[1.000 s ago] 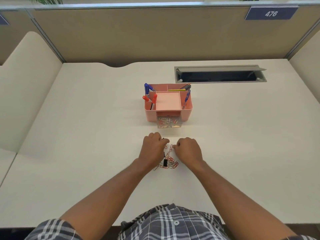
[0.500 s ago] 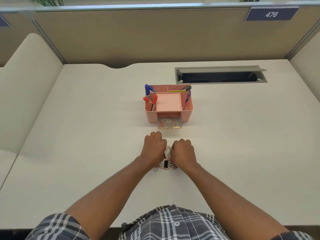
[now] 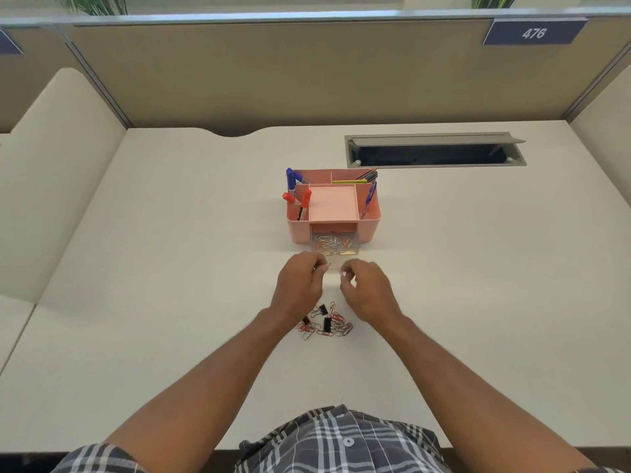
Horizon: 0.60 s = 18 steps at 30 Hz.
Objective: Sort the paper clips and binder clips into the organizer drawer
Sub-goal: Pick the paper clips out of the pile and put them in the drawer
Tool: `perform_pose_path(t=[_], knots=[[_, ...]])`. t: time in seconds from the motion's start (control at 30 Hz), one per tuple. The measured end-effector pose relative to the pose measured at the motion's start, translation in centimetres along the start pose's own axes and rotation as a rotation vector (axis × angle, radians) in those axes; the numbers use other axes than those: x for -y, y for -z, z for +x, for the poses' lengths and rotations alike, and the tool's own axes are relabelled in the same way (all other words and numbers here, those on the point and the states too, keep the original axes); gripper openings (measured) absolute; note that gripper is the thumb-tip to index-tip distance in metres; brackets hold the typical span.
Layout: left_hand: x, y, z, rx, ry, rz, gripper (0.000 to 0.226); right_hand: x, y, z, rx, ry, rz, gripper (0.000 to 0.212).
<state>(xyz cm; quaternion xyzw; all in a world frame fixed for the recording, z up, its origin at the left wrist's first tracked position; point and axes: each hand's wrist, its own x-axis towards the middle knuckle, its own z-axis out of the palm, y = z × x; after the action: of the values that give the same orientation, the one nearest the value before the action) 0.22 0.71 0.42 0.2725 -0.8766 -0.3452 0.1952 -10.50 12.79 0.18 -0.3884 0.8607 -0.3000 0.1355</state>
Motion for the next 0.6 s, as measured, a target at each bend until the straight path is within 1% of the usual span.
perform_pose_path(t=[0.07, 0.13, 0.2, 0.33, 0.4, 0.43, 0.53, 0.6], knots=[[-0.5, 0.6, 1.1, -0.073, -0.014, -0.021, 0.008, 0.7, 1.1, 0.8, -0.152, 0.087, 0.064, 0.013], [-1.0, 1.2, 2.4, -0.120, -0.027, -0.010, 0.013, 1.2, 2.0, 2.0, -0.219, 0.120, 0.047, 0.016], [-1.5, 1.5, 3.5, -0.125, -0.025, 0.009, 0.016, 1.4, 2.4, 3.6, -0.207, 0.119, 0.004, 0.019], [-1.9, 1.5, 4.7, -0.104, -0.031, 0.066, 0.017, 1.7, 2.4, 5.7, -0.112, 0.133, -0.078, 0.021], [-1.9, 1.5, 4.8, -0.104, -0.021, 0.053, 0.019, 2.0, 2.5, 6.1, -0.086, 0.139, -0.085, 0.022], [-1.9, 1.5, 4.6, -0.116, -0.027, 0.039, 0.019, 2.2, 2.7, 5.9, -0.093, 0.143, -0.072, 0.022], [-1.3, 1.5, 3.6, -0.156, -0.063, 0.018, 0.015, 2.4, 3.6, 4.6, -0.181, 0.147, 0.036, 0.020], [-0.5, 1.3, 2.1, -0.164, -0.042, 0.030, 0.013, 1.6, 4.0, 3.0, -0.168, 0.089, 0.082, 0.020]])
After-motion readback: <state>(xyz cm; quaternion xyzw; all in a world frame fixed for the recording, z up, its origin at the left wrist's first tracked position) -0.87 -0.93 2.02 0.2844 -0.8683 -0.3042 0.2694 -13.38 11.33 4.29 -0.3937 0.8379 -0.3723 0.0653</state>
